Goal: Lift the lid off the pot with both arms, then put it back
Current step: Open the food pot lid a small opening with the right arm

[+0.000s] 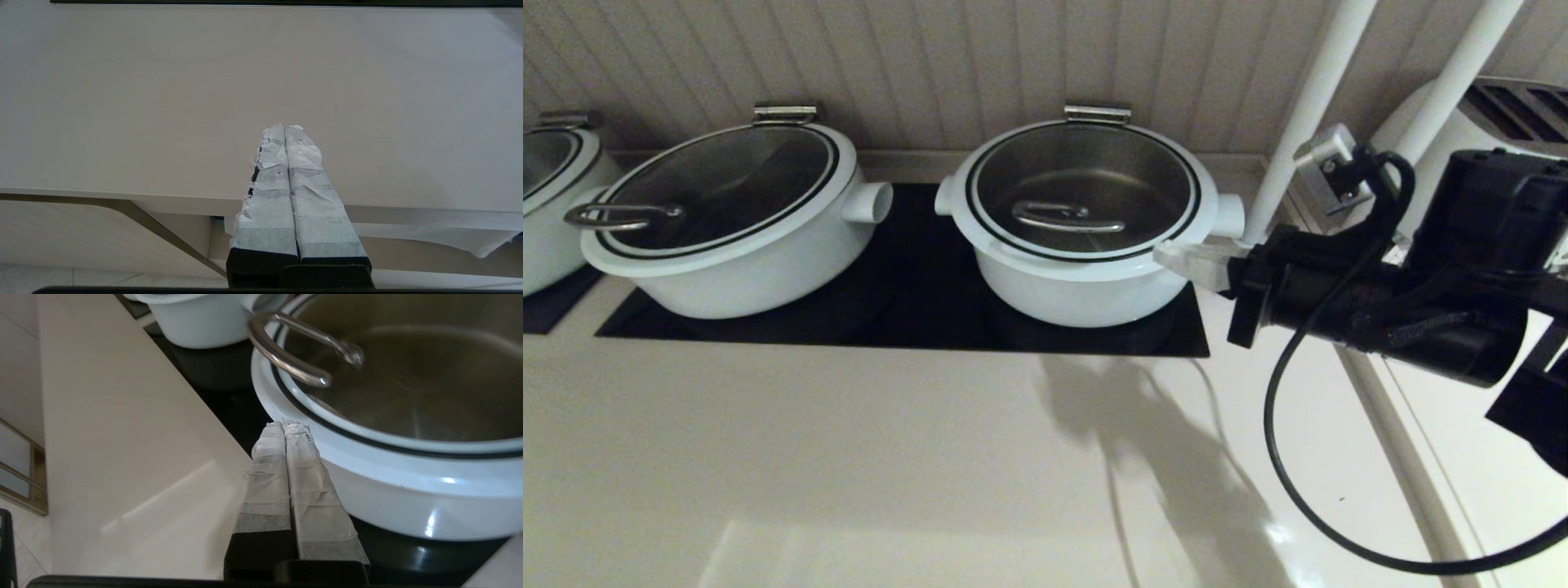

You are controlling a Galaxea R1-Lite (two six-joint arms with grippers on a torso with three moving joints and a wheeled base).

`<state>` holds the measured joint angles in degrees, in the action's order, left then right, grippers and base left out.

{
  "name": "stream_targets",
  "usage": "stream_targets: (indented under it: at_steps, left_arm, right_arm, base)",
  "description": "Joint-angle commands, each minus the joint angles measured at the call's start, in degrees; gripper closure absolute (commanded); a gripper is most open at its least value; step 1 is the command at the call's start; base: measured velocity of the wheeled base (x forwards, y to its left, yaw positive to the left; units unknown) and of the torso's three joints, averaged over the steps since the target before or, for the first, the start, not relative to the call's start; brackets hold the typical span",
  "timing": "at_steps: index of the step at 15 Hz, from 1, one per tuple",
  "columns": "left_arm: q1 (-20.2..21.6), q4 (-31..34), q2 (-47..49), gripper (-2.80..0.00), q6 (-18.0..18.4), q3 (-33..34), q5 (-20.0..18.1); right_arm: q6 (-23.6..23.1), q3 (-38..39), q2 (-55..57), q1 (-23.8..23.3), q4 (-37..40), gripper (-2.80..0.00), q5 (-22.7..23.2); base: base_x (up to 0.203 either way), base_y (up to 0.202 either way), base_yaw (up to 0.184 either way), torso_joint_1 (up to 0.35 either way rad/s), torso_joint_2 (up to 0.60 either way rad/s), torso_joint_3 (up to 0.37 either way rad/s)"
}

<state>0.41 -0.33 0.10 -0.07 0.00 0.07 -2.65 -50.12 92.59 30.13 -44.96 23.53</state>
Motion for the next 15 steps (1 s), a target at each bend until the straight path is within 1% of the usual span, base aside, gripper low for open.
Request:
stream_targets:
  at_steps: [1, 3, 9, 15]
  left_arm:
    - [0.02, -0.02, -0.01, 0.0, -0.01, 0.0, 0.01]
    - [0.02, -0.02, -0.01, 0.0, -0.01, 0.0, -0.07]
    - [0.04, -0.02, -0.01, 0.0, -0.01, 0.0, -0.06]
    - [0.02, -0.02, -0.01, 0.0, -0.01, 0.0, 0.01]
  right_arm:
    - [0.06, -0.77, -0.04, 0.67, -0.17, 0.0, 0.2]
    - [0.67, -1.63, 1.02, 1.75, -0.21, 0.0, 0.2]
    - [1.67, -7.7, 7.88, 5.12, -0.22, 0.0, 0.04]
    - [1.68, -7.89, 10.72, 5.81, 0.08, 0.0, -0.06]
  base:
    - [0.0, 0.0, 0.0, 0.0, 0.0, 0.0]
    - [0.0, 0.0, 0.0, 0.0, 0.0, 0.0]
    - [0.0, 0.0, 0.0, 0.0, 0.0, 0.0]
    - [0.0, 0.0, 0.0, 0.0, 0.0, 0.0]
